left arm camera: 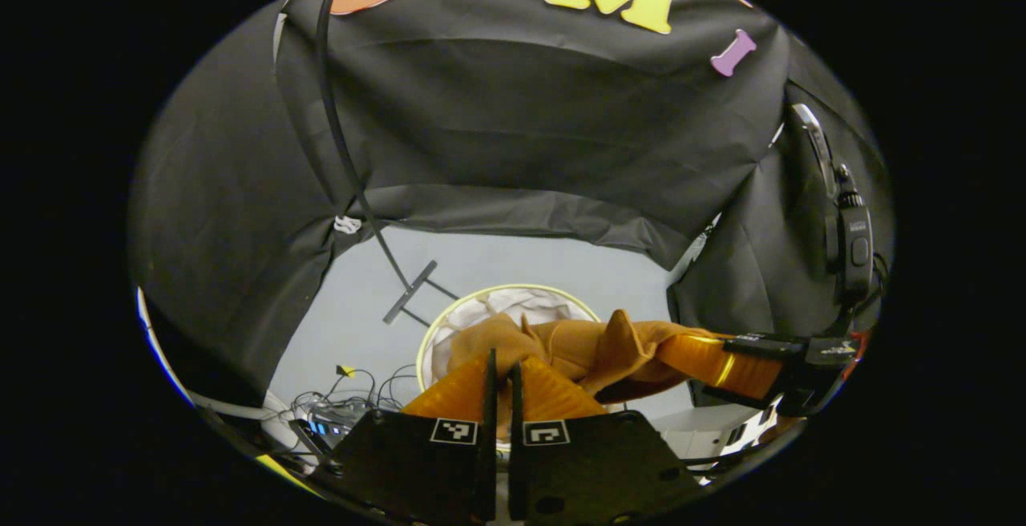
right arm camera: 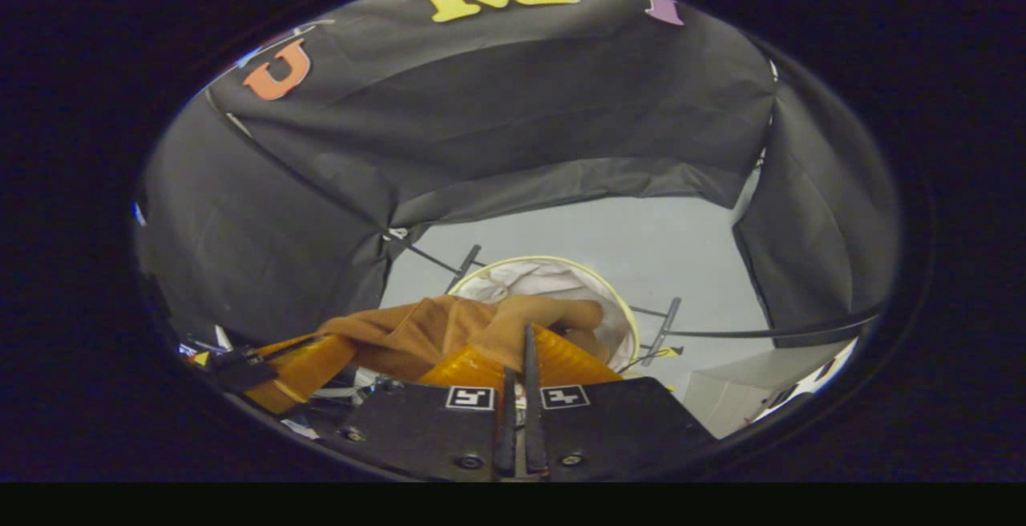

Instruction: Grasp the clothes on the hanger with both hands and then place them into the laundry hamper below.

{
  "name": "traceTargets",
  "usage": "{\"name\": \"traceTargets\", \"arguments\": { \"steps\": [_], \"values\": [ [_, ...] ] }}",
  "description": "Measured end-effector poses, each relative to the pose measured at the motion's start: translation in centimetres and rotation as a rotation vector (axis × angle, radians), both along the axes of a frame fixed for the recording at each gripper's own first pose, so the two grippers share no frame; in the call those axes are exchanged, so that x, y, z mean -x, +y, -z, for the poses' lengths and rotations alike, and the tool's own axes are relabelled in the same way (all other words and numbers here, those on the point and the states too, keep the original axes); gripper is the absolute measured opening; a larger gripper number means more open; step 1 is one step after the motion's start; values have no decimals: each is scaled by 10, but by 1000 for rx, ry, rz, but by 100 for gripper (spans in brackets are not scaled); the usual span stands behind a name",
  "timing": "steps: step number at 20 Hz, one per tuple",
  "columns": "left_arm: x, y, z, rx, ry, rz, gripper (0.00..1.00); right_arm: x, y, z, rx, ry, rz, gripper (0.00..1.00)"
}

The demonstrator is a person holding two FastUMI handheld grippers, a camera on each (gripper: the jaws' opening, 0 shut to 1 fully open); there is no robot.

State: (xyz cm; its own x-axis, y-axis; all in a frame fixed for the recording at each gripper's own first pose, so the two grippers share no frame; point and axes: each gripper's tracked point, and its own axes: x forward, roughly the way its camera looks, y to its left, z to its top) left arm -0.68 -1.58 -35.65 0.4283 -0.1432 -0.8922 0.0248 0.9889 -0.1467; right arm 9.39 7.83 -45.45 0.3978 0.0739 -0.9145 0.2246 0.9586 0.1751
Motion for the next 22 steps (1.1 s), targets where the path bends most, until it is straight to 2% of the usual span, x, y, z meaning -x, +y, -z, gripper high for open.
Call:
{"name": "traceTargets", "arguments": {
  "steps": [1, 2, 3, 4, 5, 6, 7, 8, 10, 11, 12, 13, 14, 15, 21, 22],
  "values": [
    [-4, 6, 5, 1, -8, -6, 10, -1, 2, -3, -9, -13, -2, 12],
    [-6, 7, 4, 5, -15, -5, 10, -5, 3, -9, -11, -30, -12, 15],
    [-5, 6, 2, 10, -22, -3, 5, -5, 2, -12, -1, -42, -23, 23],
    [-6, 7, 2, 10, -20, -1, 20, -3, -1, -13, 11, -53, -34, 26],
    [-4, 7, 1, 11, -15, 4, 41, -1, -3, -13, 25, -56, -38, 31],
    [-2, 7, 1, 11, -8, 9, 33, 3, -6, -14, 37, -55, -38, 34],
    [4, 9, 1, 6, 3, 14, 46, 6, -8, -14, 49, -51, -32, 41],
    [7, 13, -1, -3, 6, 16, 60, 9, -11, -14, 58, -48, -23, 43],
    [7, 15, -3, -11, 4, 20, 70, 16, -21, -15, 89, -26, 2, 51],
    [7, 15, -4, -12, -2, 21, 73, 18, -25, -17, 99, -23, 8, 64],
    [6, 17, -8, -15, -12, 21, 76, 18, -26, -20, 107, -30, 17, 65],
    [6, 19, -11, -20, -23, 20, 80, 19, -29, -24, 116, -38, 26, 73],
    [5, 22, -16, -26, -34, 23, 84, 21, -33, -27, 129, -48, 35, 76],
    [6, 24, -20, -32, -48, 26, 94, 23, -38, -34, 142, -61, 41, 77],
    [-3, 35, -63, -25, -158, 60, 96, 41, -57, -85, 222, -197, 78, 78],
    [-6, 36, -75, -24, -190, 69, 95, 41, -61, -99, 239, -235, 82, 76]
  ]
}}
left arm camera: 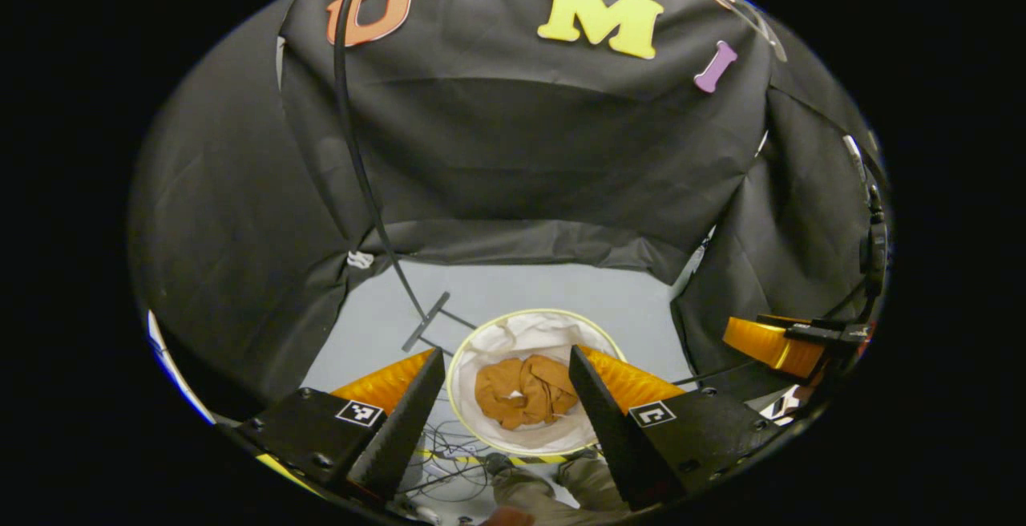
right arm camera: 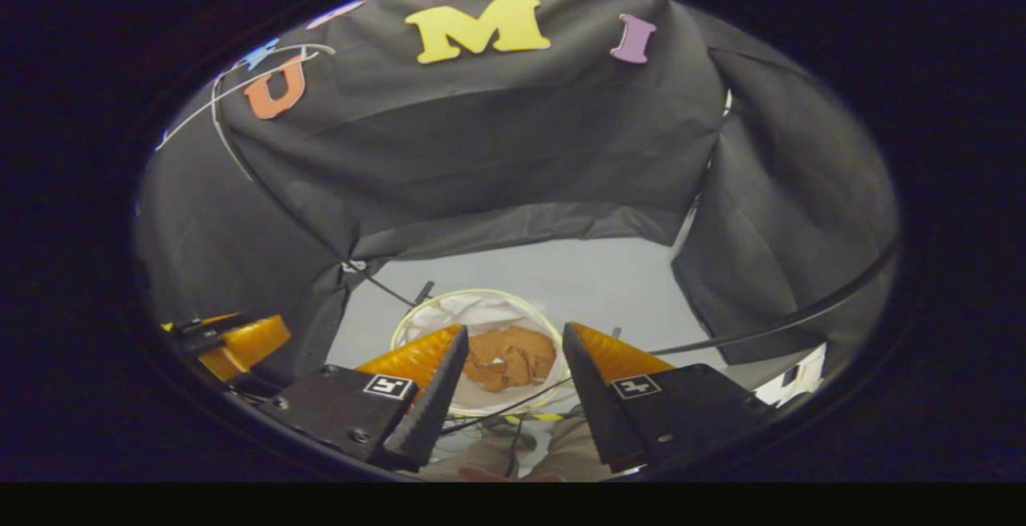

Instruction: Grasp the clothes on the hanger with both hands and then place them into the laundry hamper below.

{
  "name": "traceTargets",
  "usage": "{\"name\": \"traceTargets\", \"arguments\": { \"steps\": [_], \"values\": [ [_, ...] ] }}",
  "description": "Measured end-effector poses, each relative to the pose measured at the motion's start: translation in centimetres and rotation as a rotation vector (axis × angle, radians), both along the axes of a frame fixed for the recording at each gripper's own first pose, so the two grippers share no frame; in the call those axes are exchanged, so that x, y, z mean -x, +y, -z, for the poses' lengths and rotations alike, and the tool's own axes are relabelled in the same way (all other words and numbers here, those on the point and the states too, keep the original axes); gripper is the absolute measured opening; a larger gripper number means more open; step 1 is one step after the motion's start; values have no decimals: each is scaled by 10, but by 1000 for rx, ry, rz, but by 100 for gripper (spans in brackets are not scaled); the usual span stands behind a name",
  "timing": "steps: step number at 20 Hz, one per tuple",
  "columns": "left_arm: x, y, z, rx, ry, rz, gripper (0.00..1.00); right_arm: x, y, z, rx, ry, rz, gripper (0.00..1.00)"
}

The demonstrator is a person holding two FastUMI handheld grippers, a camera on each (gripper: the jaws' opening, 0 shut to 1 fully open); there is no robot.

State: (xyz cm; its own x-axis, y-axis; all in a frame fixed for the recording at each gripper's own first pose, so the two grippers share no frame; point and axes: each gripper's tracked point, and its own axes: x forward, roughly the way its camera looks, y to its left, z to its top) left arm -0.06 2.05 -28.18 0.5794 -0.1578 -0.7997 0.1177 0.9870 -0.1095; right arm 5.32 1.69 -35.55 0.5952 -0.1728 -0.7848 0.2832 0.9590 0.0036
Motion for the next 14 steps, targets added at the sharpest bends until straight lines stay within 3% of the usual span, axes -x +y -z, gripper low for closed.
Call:
{"name": "traceTargets", "arguments": {
  "steps": [6, 10, 13, 14],
  "values": [
    [-23, -8, -65, 4, -252, 27, 95, 23, -9, -90, 62, -256, 16, 76],
    [-8, -19, -102, 74, -352, 28, 95, 38, -23, -126, 86, -348, -2, 76],
    [8, -16, -149, 60, -467, -7, 95, 57, -31, -163, 98, -443, -34, 76],
    [13, -14, -165, 46, -514, -21, 100, 63, -37, -176, 103, -486, -54, 76]
  ]
}}
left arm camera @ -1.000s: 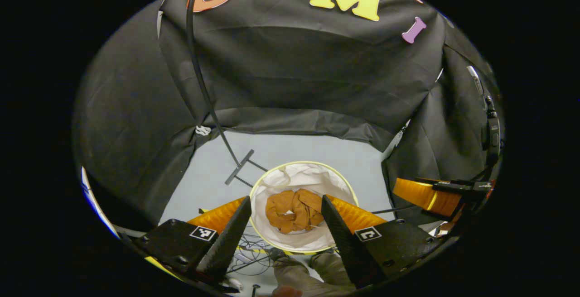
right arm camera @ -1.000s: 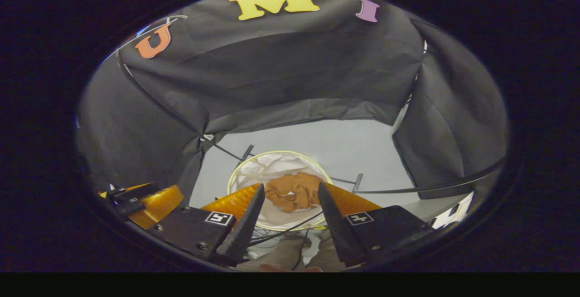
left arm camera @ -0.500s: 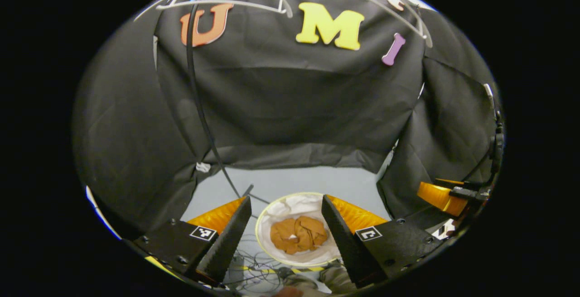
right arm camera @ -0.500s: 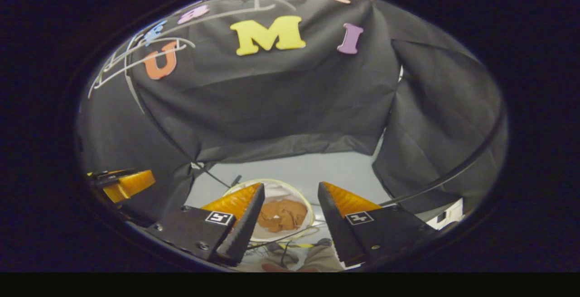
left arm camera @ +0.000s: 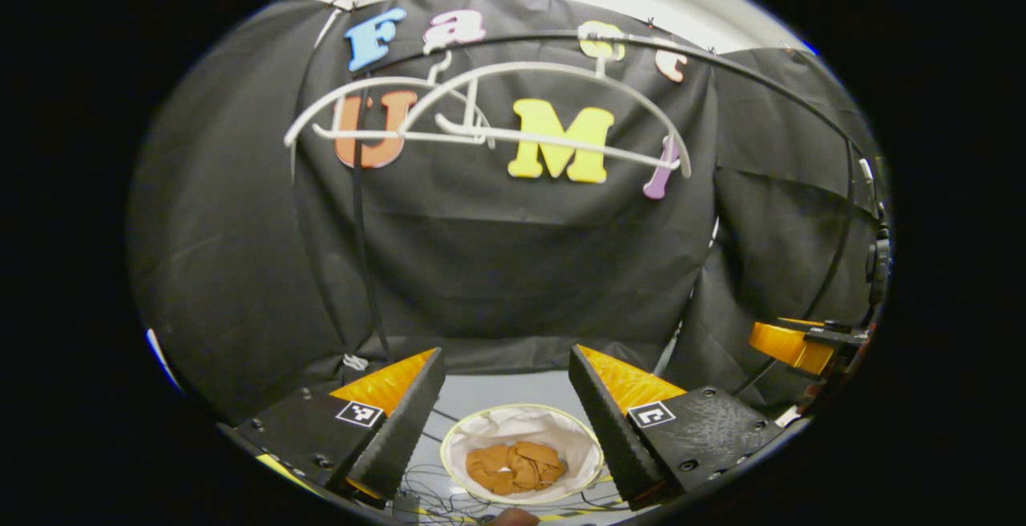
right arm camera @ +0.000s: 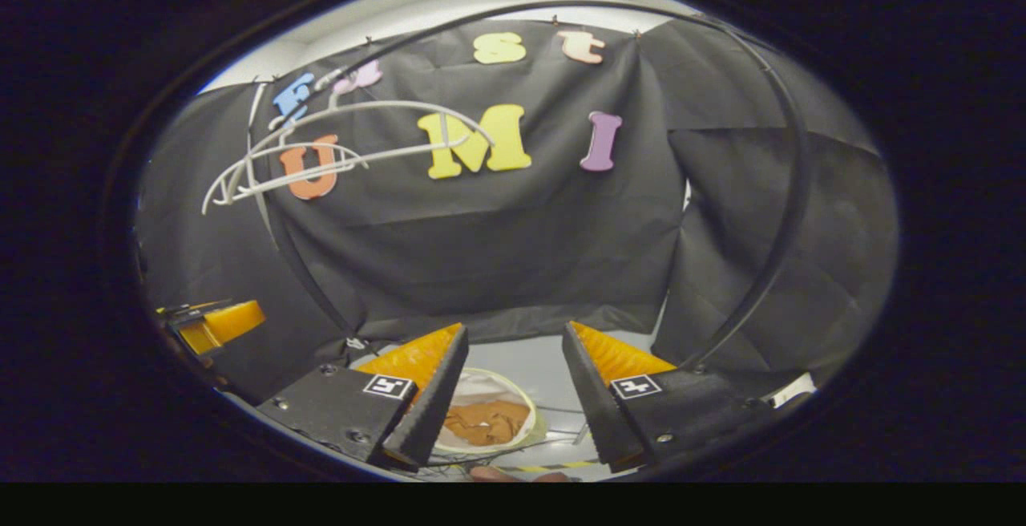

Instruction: Grasp the clothes on the hanger with both hands and then place them into the laundry hamper below.

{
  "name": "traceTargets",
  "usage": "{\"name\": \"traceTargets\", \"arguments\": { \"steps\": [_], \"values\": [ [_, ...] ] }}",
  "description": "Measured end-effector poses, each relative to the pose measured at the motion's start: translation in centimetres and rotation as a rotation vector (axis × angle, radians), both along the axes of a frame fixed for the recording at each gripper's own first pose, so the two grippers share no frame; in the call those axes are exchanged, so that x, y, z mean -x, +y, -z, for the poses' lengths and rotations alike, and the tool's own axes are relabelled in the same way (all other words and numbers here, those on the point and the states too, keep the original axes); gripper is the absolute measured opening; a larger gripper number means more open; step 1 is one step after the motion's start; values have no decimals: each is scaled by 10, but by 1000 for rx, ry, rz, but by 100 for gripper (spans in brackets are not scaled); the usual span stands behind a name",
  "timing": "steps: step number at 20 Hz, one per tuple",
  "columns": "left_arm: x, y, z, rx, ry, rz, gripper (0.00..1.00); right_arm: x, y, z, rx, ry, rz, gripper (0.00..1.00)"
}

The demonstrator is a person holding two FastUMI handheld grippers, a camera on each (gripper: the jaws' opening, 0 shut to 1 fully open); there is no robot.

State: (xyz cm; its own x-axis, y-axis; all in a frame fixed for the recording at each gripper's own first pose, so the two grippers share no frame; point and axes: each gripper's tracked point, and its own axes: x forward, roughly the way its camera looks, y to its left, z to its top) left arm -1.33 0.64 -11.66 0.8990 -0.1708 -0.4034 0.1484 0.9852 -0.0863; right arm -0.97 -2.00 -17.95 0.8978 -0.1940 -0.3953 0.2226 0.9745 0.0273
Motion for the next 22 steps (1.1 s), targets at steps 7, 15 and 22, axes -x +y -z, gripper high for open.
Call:
{"name": "traceTargets", "arguments": {
  "steps": [7, 15, 22],
  "values": [
    [74, -4, -89, -48, -232, -133, 100, 94, -75, -97, 80, -211, -22, 80],
    [185, -21, -169, -114, -456, -221, 100, 179, -91, -154, 90, -379, -130, 77],
    [218, -29, -203, -79, -523, -161, 100, 231, -93, -190, 82, -493, -113, 80]
  ]
}}
